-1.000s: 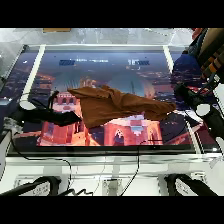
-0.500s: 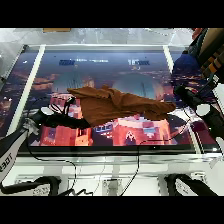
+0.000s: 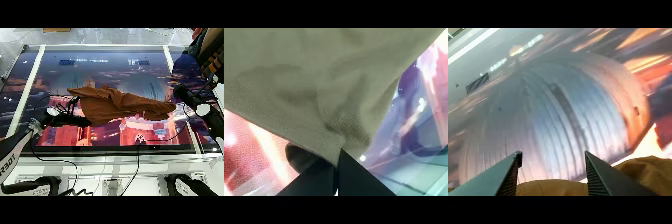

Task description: Fold the clothes and pants, and hang the long-sleeved shirts on hangers.

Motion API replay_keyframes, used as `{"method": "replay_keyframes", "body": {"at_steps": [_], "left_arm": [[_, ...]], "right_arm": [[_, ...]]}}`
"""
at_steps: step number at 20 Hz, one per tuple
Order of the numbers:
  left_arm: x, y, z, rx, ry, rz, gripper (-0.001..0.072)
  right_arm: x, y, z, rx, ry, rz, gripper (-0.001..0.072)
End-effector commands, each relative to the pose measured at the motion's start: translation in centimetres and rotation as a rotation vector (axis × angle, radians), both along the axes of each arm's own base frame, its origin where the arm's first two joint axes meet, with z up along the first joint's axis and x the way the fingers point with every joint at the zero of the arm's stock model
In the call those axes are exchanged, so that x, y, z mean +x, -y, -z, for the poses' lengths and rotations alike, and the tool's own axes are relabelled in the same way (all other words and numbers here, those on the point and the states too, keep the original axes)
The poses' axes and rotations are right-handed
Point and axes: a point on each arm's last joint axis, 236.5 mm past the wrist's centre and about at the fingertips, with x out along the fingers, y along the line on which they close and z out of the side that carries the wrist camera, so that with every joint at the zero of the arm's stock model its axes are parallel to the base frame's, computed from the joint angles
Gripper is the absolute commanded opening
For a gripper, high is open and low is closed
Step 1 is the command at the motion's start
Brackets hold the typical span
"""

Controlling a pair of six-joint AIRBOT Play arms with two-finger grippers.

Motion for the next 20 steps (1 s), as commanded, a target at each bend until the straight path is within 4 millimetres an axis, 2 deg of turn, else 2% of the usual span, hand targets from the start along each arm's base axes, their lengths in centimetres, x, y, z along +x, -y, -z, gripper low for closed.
{"method": "replay_keyframes", "body": {"at_steps": [1,3,4,5,6,7,8,9,12,14,15,17,20], "left_arm": [[0.4,0.2,-0.9,-0.012,0.019,0.006,0.0011],[0.9,0.2,-3.3,-0.032,0.050,0.041,0.0011],[1.2,-0.1,-5.0,-0.039,0.073,0.062,0.0011],[1.6,-0.7,-7.2,-0.045,0.107,0.082,0.0011],[2.0,-1.5,-9.4,-0.044,0.147,0.093,0.0011],[2.4,-2.5,-11.6,-0.039,0.193,0.093,0.0011],[2.8,-3.6,-14.2,-0.038,0.250,0.078,0.0011],[3.1,-4.7,-16.6,-0.034,0.304,0.059,0.0011],[3.4,-8.3,-24.8,0.011,0.525,-0.031,0.0010],[3.5,-10.3,-30.8,0.054,0.716,-0.120,0.0010],[3.4,-10.9,-33.8,0.065,0.812,-0.168,0.0010],[2.6,-11.4,-37.1,0.083,0.926,-0.219,0.0010],[2.0,-11.3,-37.6,0.086,0.939,-0.217,0.0010]], "right_arm": [[-0.1,-0.1,-0.1,0.002,-0.001,-0.004,0.0452],[-0.2,-0.1,-0.6,-0.004,0.009,-0.005,0.0451],[-0.4,-0.1,-0.9,-0.018,0.011,-0.012,0.0417],[-0.7,0.1,-1.1,-0.047,0.000,-0.024,0.0199],[-1.1,0.3,-0.8,-0.065,-0.037,-0.040,0.0012],[-1.7,0.7,0.0,-0.071,-0.094,-0.054,0.0084],[-2.4,1.1,0.8,-0.068,-0.152,-0.062,0.0215],[-3.3,1.7,1.8,-0.061,-0.211,-0.064,0.0288],[-5.7,3.0,3.8,-0.062,-0.330,-0.087,0.0288],[-7.4,2.3,5.1,-0.104,-0.413,-0.182,0.0288],[-8.3,1.3,5.9,-0.108,-0.458,-0.246,0.0288],[-10.5,-2.2,7.3,-0.053,-0.543,-0.412,0.0288],[-15.3,-9.1,9.0,0.093,-0.673,-0.726,0.0287]]}}
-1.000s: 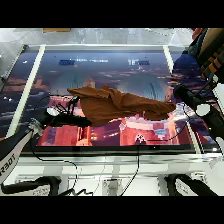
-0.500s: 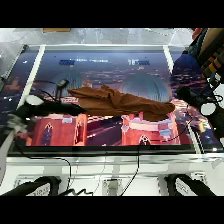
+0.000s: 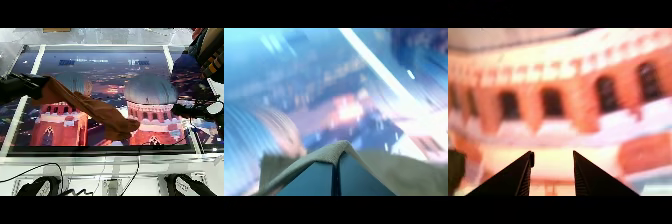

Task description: Fold the clothes and pants, and hang the long-sleeved shirts on hangers.

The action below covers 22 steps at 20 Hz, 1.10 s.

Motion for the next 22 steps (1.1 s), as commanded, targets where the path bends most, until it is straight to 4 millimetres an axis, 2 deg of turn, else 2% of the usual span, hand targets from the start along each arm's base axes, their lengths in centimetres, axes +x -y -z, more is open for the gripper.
{"method": "replay_keyframes", "body": {"at_steps": [1,2,3,6,10,11,13,15,20,22], "left_arm": [[-0.6,-0.7,-2.6,0.005,0.081,-0.042,0.0010],[-0.5,-0.7,-2.5,0.004,0.077,-0.043,0.0010],[-0.4,-0.8,-2.3,0.003,0.073,-0.043,0.0011],[-0.3,-0.8,-2.2,0.002,0.070,-0.043,0.0010],[-0.3,-0.8,-2.2,0.003,0.069,-0.042,0.0010],[-0.3,-0.8,-2.2,0.002,0.069,-0.042,0.0010],[-0.3,-0.7,-2.3,-0.001,0.070,-0.041,0.0010],[-0.3,-0.7,-2.3,-0.001,0.070,-0.041,0.0010],[-0.3,-0.7,-2.3,-0.001,0.070,-0.040,0.0010],[-0.4,-0.7,-2.3,-0.001,0.070,-0.040,0.0010]], "right_arm": [[-7.0,-8.4,1.3,0.238,-0.234,-0.350,0.0288],[-8.5,-10.7,1.3,0.304,-0.284,-0.402,0.0292],[-9.0,-12.6,1.3,0.345,-0.295,-0.433,0.0337],[-9.5,-18.7,1.8,0.403,-0.273,-0.498,0.0356],[-12.4,-24.9,5.0,0.356,-0.369,-0.593,0.0363],[-12.6,-26.0,6.1,0.344,-0.393,-0.576,0.0402],[-12.5,-27.3,8.3,0.325,-0.431,-0.500,0.0416],[-11.9,-27.7,9.6,0.318,-0.438,-0.455,0.0413],[-9.6,-27.5,10.9,0.302,-0.392,-0.365,0.0376],[-9.6,-27.4,11.5,0.299,-0.409,-0.346,0.0369]]}}
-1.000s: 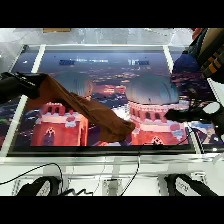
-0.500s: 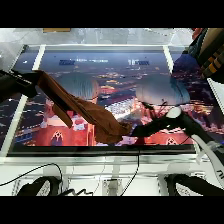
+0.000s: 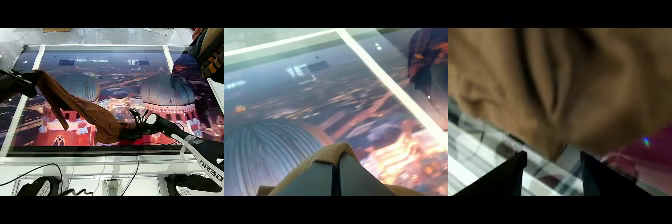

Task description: Fold the clothes and pants, and hang the long-sleeved shirts on hangers.

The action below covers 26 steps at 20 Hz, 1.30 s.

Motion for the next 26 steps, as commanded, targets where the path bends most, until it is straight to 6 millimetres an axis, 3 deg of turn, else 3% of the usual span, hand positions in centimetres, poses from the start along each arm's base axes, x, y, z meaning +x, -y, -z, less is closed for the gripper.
{"method": "replay_keyframes", "body": {"at_steps": [1,2,5,7,9,11,14,17,20,23,26], "left_arm": [[0.0,0.0,-0.1,0.000,0.002,-0.001,0.0010],[0.0,0.0,-0.1,0.000,0.002,-0.002,0.0010],[0.0,0.0,-0.1,0.000,0.002,-0.001,0.0010],[0.0,0.0,-0.1,0.000,0.002,-0.002,0.0010],[0.0,0.0,-0.1,0.001,0.002,-0.002,0.0010],[0.0,-0.1,-0.1,0.001,0.003,-0.003,0.0010],[0.2,-0.3,-0.2,0.006,0.009,-0.014,0.0010],[0.7,-1.2,-0.4,0.025,0.031,-0.051,0.0010],[1.1,-1.9,0.1,0.044,0.022,-0.075,0.0010],[2.3,-2.9,2.7,-0.011,-0.095,-0.130,0.0010],[3.4,-1.9,2.8,-0.138,-0.126,-0.112,0.0010]], "right_arm": [[0.8,0.1,1.4,-0.027,-0.002,0.048,0.0370],[0.7,0.2,1.7,-0.032,-0.010,0.053,0.0367],[0.8,-0.2,1.8,-0.018,-0.023,0.074,0.0183],[1.1,-0.3,1.5,-0.011,-0.018,0.075,0.0015],[2.2,-0.6,0.6,-0.008,0.030,0.051,0.0013],[4.6,-0.8,-1.4,-0.018,0.133,0.010,0.0012],[10.3,0.6,-7.2,-0.079,0.361,-0.029,0.0012],[17.1,5.9,-15.9,-0.136,0.590,0.111,0.0012],[21.0,14.2,-24.8,-0.182,0.786,0.293,0.0012],[20.8,23.1,-30.6,-0.246,0.891,0.484,0.0012],[18.4,27.8,-35.6,-0.291,0.998,0.595,0.0012]]}}
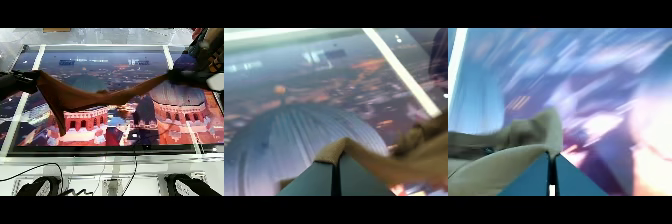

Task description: Fold the clothes and pants, and hang the long-sleeved shirts on hangers.

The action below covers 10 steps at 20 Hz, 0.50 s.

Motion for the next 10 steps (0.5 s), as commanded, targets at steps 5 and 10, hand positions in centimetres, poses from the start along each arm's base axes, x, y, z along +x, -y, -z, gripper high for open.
{"method": "replay_keyframes", "body": {"at_steps": [5,10], "left_arm": [[0.7,2.7,-7.8,-0.464,0.142,0.039,0.0010],[-4.2,4.3,-15.5,-0.551,0.311,0.124,0.0010]], "right_arm": [[-7.2,5.9,-18.7,-0.118,0.498,0.173,0.0012],[-16.5,5.2,-31.1,-0.255,0.830,0.213,0.0012]]}}
